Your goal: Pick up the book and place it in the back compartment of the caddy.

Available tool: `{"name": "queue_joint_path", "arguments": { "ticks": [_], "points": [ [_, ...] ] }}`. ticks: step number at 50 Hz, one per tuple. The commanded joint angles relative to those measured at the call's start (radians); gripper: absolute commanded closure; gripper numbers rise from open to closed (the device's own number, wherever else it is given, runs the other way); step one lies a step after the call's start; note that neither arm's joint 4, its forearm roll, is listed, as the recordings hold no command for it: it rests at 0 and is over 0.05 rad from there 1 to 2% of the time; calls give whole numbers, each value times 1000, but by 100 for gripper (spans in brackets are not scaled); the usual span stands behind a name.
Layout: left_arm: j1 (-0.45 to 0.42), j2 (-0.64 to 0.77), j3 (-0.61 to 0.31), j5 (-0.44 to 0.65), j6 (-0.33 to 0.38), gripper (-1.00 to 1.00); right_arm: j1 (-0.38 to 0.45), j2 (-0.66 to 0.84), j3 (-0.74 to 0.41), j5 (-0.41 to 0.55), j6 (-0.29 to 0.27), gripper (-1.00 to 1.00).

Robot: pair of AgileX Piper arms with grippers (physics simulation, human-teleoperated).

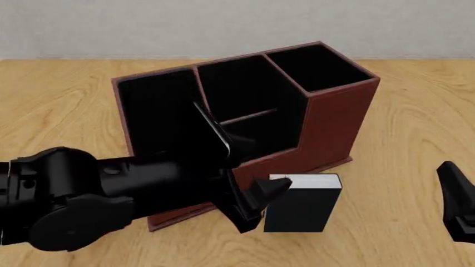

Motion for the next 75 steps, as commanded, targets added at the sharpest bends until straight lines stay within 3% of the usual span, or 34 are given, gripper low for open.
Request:
{"name": "queue_joint_path", "arguments": {
  "ticks": [1, 22, 37, 75],
  "points": [
    [-17, 69, 0, -46, 0, -100, -1, 13, 1, -9, 5, -100],
    [-21, 183, -1, -107, -14, -100, 0, -2, 1, -2, -3, -100],
    [-24, 208, -4, -111, 10, -100, 0, 14, 2, -12, 3, -100],
    [1, 271, -13, -136, -12, -100, 0, 0, 1, -2, -1, -100]
  ]
}}
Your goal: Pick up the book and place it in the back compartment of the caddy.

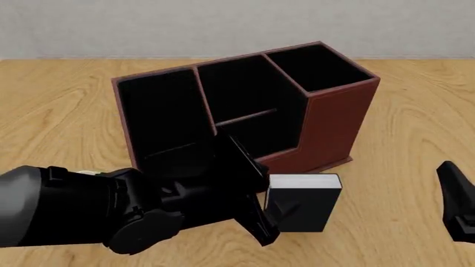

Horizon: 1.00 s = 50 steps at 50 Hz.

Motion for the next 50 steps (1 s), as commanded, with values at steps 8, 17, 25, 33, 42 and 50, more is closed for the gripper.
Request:
{"name": "queue_joint_path", "arguments": {
  "ticks": [8, 17, 25, 33, 42, 50],
  "points": [
    [4, 53, -17, -9, -4, -100, 0, -2, 0, 1, -2, -100],
    [-6, 103, -28, -23, 5, -100, 0, -2, -1, 3, 0, -100],
    [-5, 103, -27, -20, 7, -100, 0, 0, -1, 3, 2, -100],
    [-9, 96, -22, -25, 5, -100, 0, 6, 0, -4, 2, -100],
    [-14, 80, -10, -37, 20, 100, 0, -4, -2, 6, 0, -100],
    [-14, 64, 4, -51, 38, 100, 0, -4, -1, 5, -1, -100]
  ]
}}
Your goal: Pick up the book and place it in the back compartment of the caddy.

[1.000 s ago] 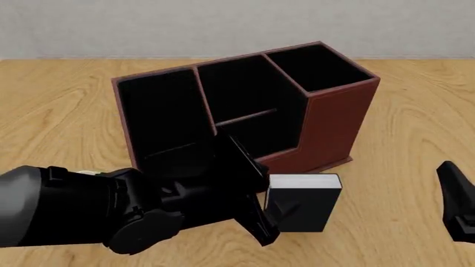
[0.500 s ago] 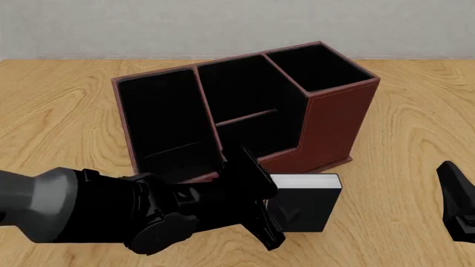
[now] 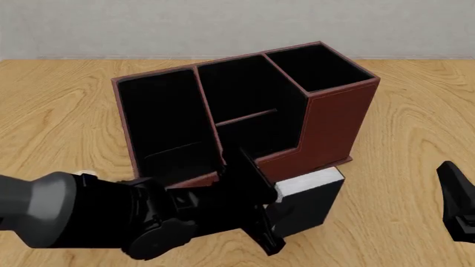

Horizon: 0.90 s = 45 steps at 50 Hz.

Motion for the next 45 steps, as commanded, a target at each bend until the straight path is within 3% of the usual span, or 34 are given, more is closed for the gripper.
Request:
{"name": "queue_joint_path", "arguments": {
  "ticks": [1, 11, 12, 45],
  "points": [
    [2, -18, 12, -13, 48, 100, 0, -5, -1, 6, 0, -100],
    [-11, -48, 20, -6, 63, 100, 0, -3, 0, 3, 0, -100],
    [25, -92, 47, -34, 107, 100, 0, -5, 0, 4, -1, -100],
    [39, -276, 47, 54, 88, 100, 0, 5, 1, -6, 0, -100]
  ]
}}
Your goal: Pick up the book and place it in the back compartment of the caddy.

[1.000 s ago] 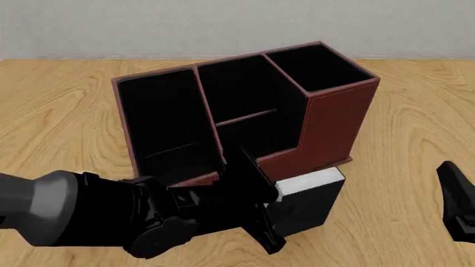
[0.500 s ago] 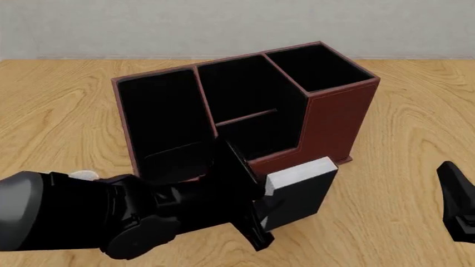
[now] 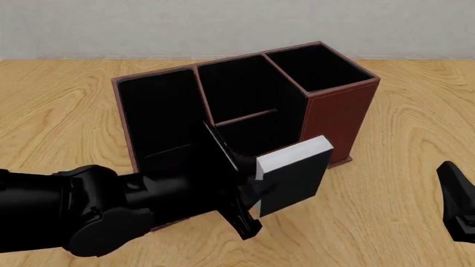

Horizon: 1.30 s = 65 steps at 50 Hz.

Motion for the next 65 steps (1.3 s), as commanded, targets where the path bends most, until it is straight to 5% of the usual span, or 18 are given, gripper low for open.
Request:
{"name": "queue_joint_path", "arguments": {
  "ticks": [1, 40, 65],
  "points": [
    [-7, -70, -24, 43, 8, 100, 0, 9, 1, -9, 1, -100],
    [46, -226, -233, 344, 22, 100, 0, 0, -1, 1, 0, -100],
    [108, -153, -267, 352, 87, 100, 0, -7, -2, 8, 0, -100]
  ]
}}
